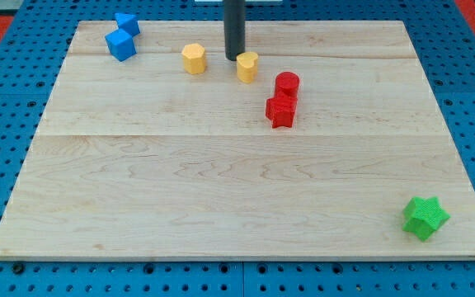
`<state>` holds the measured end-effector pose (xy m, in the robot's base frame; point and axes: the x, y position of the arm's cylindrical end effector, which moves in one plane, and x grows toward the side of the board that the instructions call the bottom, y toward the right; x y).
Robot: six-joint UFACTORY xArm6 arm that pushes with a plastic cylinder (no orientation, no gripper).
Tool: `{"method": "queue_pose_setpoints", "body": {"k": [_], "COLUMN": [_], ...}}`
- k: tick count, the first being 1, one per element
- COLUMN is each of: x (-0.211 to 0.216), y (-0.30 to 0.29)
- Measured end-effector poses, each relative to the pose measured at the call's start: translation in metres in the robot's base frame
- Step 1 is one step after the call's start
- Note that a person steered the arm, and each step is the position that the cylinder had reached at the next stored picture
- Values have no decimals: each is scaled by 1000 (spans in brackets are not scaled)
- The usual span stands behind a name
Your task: Move yellow heart into red star
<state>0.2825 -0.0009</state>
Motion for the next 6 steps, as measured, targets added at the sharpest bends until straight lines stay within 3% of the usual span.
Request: {"method": "queue_pose_setpoints", "body": {"k": [2, 3, 4, 5, 6], "x": [33, 11, 40, 62, 58], "y": [-15, -7, 54, 23, -8]}}
